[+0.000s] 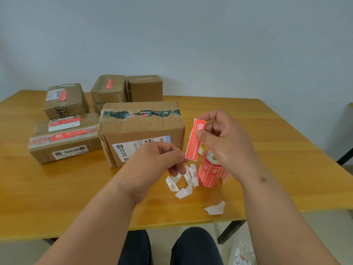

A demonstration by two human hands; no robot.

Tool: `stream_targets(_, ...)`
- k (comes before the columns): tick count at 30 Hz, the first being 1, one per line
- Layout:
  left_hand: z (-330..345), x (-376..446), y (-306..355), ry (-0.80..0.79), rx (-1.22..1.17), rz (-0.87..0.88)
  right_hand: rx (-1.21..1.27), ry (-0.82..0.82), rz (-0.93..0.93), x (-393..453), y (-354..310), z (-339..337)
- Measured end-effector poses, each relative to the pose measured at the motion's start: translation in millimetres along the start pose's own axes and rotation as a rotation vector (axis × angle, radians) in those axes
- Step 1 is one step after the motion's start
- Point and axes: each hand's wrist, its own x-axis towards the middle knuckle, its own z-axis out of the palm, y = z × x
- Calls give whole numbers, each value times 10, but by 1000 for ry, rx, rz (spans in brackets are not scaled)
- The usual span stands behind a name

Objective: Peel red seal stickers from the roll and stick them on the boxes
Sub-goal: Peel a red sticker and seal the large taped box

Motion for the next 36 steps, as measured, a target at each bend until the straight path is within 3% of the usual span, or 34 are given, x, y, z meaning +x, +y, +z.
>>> stream_targets(27,-43,-30,-37,29,-53,42,-31,-22,12,44,16,158)
stream_targets(32,-26,-57,-5,84,-39,116,-217,-14,5,15,3,170)
stream_targets(36,-26,-66,23,134,-13,166,-266,79,-127,-25,-52,113)
